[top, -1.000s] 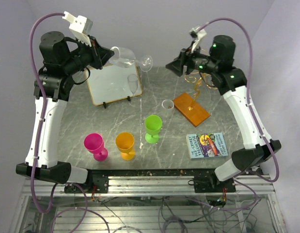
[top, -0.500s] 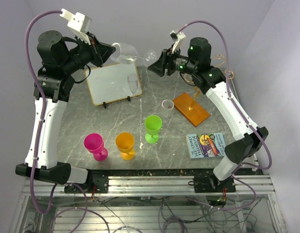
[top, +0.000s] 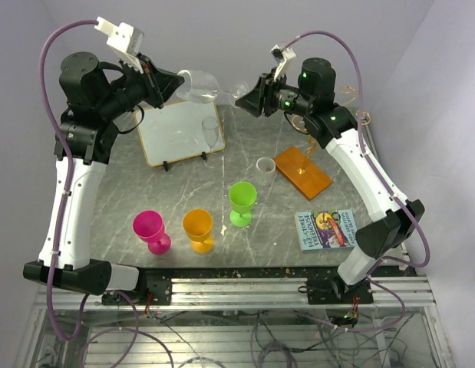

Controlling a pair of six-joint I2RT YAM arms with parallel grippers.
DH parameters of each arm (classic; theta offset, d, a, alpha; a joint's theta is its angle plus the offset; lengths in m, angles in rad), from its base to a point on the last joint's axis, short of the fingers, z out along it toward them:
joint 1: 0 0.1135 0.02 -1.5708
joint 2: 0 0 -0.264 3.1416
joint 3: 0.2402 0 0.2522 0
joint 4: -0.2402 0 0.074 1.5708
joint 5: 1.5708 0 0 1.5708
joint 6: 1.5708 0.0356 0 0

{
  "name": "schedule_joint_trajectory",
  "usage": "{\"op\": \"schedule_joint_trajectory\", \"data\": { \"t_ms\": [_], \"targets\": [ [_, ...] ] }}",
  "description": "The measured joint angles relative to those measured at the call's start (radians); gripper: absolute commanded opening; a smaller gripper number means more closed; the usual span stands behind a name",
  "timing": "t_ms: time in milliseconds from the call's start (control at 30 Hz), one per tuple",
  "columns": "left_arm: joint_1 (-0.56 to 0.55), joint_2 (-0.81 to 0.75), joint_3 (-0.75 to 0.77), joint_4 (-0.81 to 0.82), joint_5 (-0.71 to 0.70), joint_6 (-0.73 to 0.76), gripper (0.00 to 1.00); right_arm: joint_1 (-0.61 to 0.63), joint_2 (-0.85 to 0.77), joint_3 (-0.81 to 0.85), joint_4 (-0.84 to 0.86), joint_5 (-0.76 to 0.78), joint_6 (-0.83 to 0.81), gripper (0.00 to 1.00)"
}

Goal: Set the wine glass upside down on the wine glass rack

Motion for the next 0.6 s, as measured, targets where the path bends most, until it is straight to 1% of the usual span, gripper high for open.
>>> {"op": "schedule_joint_trajectory", "data": {
  "t_ms": [100, 233, 333, 467, 500, 600],
  "targets": [
    [0.000, -0.002, -0.012, 0.000, 0.000, 0.000, 0.07, 0.000, 0.000, 0.000, 0.002, -0.002, 0.005, 0.29],
    [0.000, -0.005, -0.024, 0.000, 0.001, 0.000, 0.07, 0.000, 0.000, 0.000, 0.008, -0.002, 0.013, 0.17],
    [0.000, -0.009, -0.030, 0.001, 0.003, 0.000, 0.07, 0.000, -0.002, -0.003, 0.012, 0.000, 0.019, 0.00],
    [0.000, -0.026, -0.054, 0.000, 0.008, 0.001, 0.08, -0.007, -0.004, -0.004, 0.026, 0.006, 0.047, 0.00],
    [0.000, -0.029, -0.060, 0.000, 0.008, 0.001, 0.11, -0.008, -0.007, -0.004, 0.027, 0.006, 0.048, 0.00],
    [0.000, -0.040, -0.075, 0.007, 0.008, 0.000, 0.24, -0.008, -0.016, -0.005, 0.027, 0.008, 0.045, 0.00]
  ]
}}
